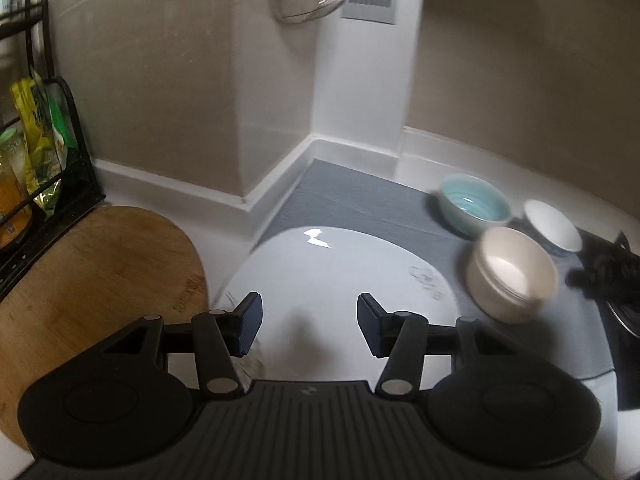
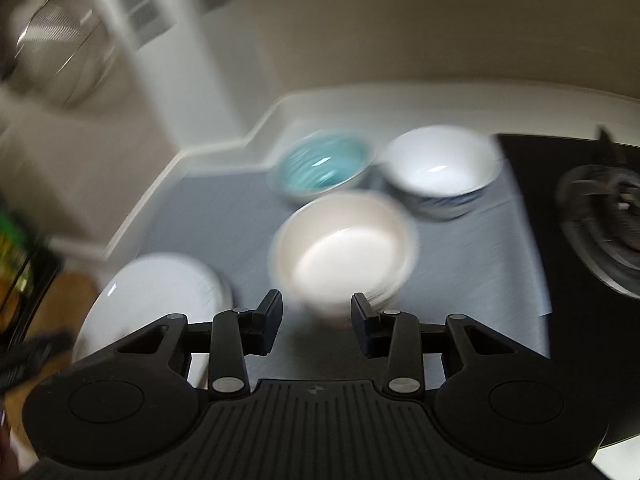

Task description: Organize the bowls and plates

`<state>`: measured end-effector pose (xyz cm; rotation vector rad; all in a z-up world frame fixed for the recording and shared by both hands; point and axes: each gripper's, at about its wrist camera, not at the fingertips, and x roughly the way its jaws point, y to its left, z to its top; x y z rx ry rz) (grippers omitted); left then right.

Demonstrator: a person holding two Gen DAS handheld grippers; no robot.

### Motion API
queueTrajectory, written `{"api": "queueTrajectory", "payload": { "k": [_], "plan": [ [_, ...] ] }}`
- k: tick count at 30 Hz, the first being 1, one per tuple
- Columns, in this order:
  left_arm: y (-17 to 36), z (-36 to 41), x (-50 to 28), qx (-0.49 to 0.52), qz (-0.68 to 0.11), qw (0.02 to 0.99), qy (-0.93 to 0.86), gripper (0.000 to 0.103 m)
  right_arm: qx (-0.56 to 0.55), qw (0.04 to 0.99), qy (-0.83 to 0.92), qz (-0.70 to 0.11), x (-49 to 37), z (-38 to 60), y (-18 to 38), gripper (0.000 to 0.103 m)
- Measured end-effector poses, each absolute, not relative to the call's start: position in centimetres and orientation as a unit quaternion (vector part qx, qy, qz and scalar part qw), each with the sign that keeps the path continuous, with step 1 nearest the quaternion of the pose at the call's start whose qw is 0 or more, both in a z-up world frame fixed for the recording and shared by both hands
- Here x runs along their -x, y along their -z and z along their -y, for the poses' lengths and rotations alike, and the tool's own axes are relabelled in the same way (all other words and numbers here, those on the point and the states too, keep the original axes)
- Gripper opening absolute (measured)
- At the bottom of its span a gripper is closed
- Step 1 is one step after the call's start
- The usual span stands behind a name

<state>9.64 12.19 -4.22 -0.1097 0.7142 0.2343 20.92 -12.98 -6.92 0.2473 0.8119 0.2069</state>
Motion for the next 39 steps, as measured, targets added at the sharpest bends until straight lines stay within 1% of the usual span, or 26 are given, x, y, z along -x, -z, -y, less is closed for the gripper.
{"api": "queueTrajectory", "payload": {
  "k": [2,7,11,13,20,23,25,32,36,37,39],
  "plan": [
    [4.0,-10.8,-8.9,0.048,-0.351,0.928,-0.113,0.058,-0.138,0.906,-0.075,-0.393,-21.7,15.1,7.3,0.043],
    [3.2,-7.9,-6.6,0.020,-0.348,0.931,-0.113,0.058,-0.175,0.891,-0.054,-0.416,-24.1,18.0,9.8,0.043],
    [3.0,-6.4,-4.8,0.005,-0.349,0.929,-0.121,0.058,-0.190,0.878,-0.062,-0.435,-25.9,18.4,11.6,0.044],
    [3.0,-5.8,-4.1,0.000,-0.353,0.927,-0.129,0.058,-0.195,0.876,-0.068,-0.435,-26.4,18.5,12.1,0.047],
    [2.8,-4.6,-2.4,-0.004,-0.357,0.922,-0.153,0.058,-0.199,0.868,-0.089,-0.446,-27.3,17.8,12.5,0.047],
    [2.7,-4.0,-2.4,-0.007,-0.355,0.922,-0.153,0.058,-0.199,0.866,-0.106,-0.447,-27.2,17.8,12.5,0.038],
    [2.6,-3.7,-2.5,-0.009,-0.354,0.923,-0.150,0.058,-0.196,0.866,-0.114,-0.445,-27.0,17.8,12.3,0.026],
    [2.6,-2.2,-3.2,-0.020,-0.352,0.926,-0.134,0.058,-0.198,0.866,-0.128,-0.441,-26.5,19.0,11.9,0.018],
    [2.8,-1.4,-3.6,-0.026,-0.353,0.928,-0.120,0.058,-0.195,0.866,-0.130,-0.441,-25.3,20.1,11.8,0.011],
    [2.8,-1.2,-3.7,-0.027,-0.353,0.928,-0.117,0.058,-0.191,0.867,-0.132,-0.441,-24.9,20.4,11.7,0.006],
    [2.8,-0.7,-3.9,-0.029,-0.353,0.929,-0.110,0.058,-0.180,0.871,-0.135,-0.436,-23.9,20.7,11.5,0.005]
  ]
}}
